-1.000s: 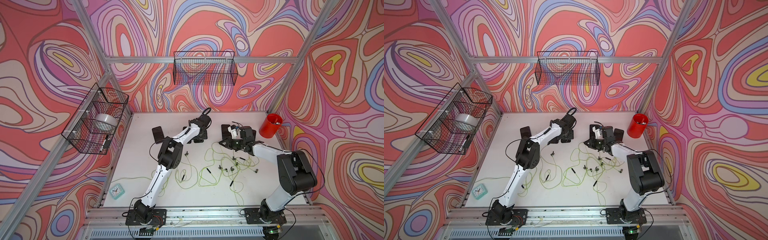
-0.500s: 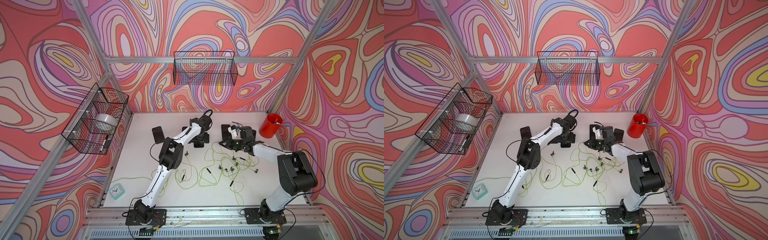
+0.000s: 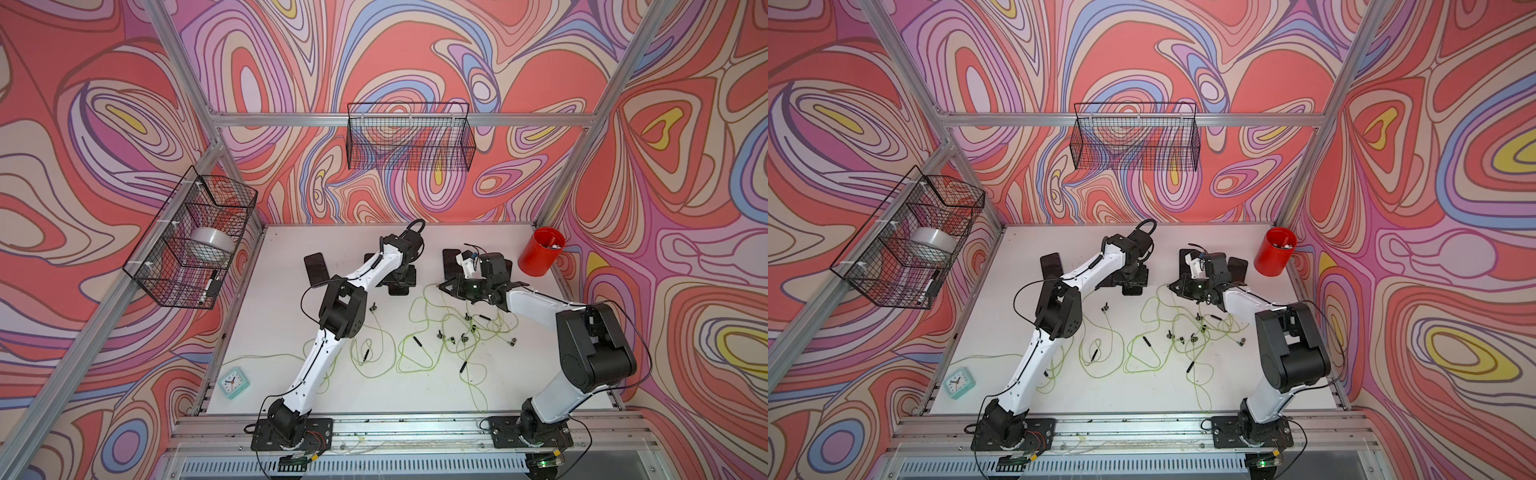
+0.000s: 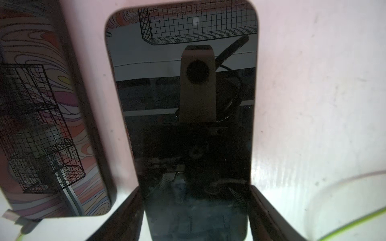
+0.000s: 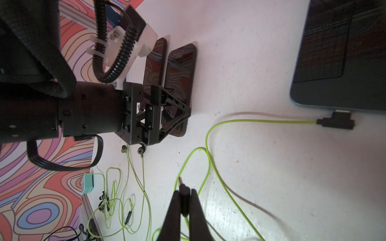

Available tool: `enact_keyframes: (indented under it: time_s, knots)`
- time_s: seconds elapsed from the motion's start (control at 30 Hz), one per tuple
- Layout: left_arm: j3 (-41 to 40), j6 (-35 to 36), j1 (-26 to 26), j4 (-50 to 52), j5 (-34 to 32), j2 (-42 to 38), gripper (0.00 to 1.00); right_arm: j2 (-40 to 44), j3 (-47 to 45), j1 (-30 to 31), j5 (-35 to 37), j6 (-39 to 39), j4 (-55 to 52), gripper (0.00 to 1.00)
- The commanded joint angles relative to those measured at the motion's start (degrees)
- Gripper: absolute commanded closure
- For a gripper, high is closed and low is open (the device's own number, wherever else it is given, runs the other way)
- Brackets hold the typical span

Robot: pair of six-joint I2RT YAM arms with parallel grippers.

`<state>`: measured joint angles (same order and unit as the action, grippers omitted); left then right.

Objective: Plug wired earphones into phones
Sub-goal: Pick up the phone at the center of the board.

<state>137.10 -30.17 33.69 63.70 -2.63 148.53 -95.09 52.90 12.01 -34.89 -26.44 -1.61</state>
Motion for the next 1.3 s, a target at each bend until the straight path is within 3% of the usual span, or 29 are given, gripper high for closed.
enact_keyframes:
  time_s: [0.0, 0.47, 0.7, 0.9, 1.27]
  knots:
    - [-1.24, 1.49, 0.01, 8.59, -1.67, 6.68, 0.26, 1.73, -0.70, 0.28, 0.40, 1.03, -0.89, 1.00]
    - [-8.77, 2.06, -0.04, 7.02, 2.01, 1.21, 0.39, 1.92, 1.25, 0.23, 0.24, 2.16, -3.51, 1.00]
    - [-19.78, -3.26, -0.65, -2.23, 5.07, -11.52, 0.47, 1.06, 1.84, 2.04, -1.06, 3.75, -4.82, 1.00]
    - [-23.60, -6.62, -0.65, -5.45, 4.23, -17.70, 0.54, 0.35, -0.03, 4.62, -0.91, 3.86, -3.07, 1.00]
    - [-21.71, -4.68, -0.56, -2.52, 2.97, -14.06, 0.53, -0.72, 0.47, 6.01, 0.39, 4.07, -3.55, 1.00]
